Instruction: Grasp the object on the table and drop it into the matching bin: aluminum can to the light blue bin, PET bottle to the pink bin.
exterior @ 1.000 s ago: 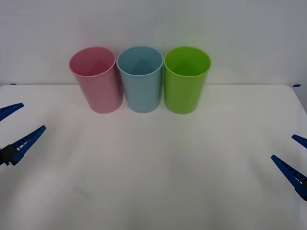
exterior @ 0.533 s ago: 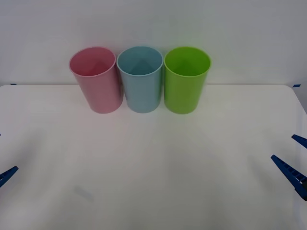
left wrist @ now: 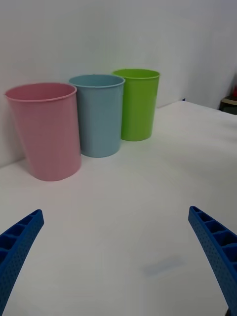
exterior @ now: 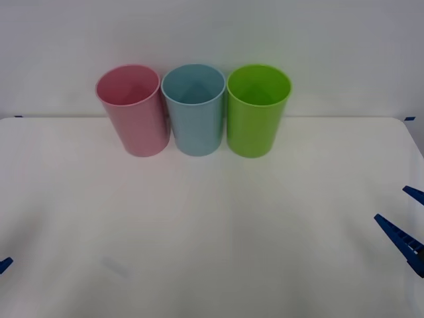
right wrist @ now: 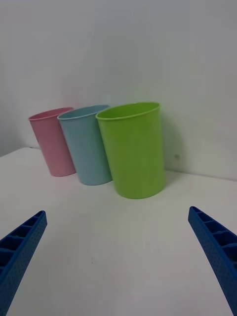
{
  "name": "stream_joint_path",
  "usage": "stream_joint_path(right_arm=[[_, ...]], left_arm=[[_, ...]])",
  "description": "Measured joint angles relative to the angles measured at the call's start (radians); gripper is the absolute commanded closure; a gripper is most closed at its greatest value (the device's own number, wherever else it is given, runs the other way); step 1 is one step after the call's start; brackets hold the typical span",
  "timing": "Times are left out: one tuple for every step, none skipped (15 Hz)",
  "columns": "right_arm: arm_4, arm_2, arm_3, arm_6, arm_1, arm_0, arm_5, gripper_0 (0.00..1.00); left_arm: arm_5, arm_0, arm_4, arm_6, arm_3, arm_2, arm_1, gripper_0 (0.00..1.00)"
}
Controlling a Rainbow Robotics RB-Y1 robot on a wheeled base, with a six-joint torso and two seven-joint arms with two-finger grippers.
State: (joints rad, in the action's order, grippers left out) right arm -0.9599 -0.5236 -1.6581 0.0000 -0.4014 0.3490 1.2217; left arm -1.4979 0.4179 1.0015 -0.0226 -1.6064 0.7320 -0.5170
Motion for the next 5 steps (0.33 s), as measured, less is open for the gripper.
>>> stream_joint_path(right_arm=[[0.000, 0.000, 0.000, 0.000, 0.000, 0.000, 0.000, 0.00], [0.000, 0.000, 0.000, 0.000, 0.000, 0.000, 0.000, 0.00], [0.000, 0.000, 0.000, 0.000, 0.000, 0.000, 0.000, 0.00], [0.000, 0.000, 0.000, 0.000, 0.000, 0.000, 0.000, 0.00], [0.000, 0.000, 0.000, 0.000, 0.000, 0.000, 0.000, 0.00]], left_arm=[[0.000, 0.002, -0.003, 0.000, 0.001, -0.015, 0.000, 0.00], [-0.001, 0.003, -0.007, 0.000, 0.002, -0.028, 0.001, 0.00], [-0.001, 0.004, -0.007, 0.001, 0.002, -0.034, 0.001, 0.00], [-0.001, 0.004, -0.008, 0.001, 0.002, -0.035, 0.001, 0.00], [-0.001, 0.004, -0.008, 0.001, 0.002, -0.035, 0.001, 0.00]])
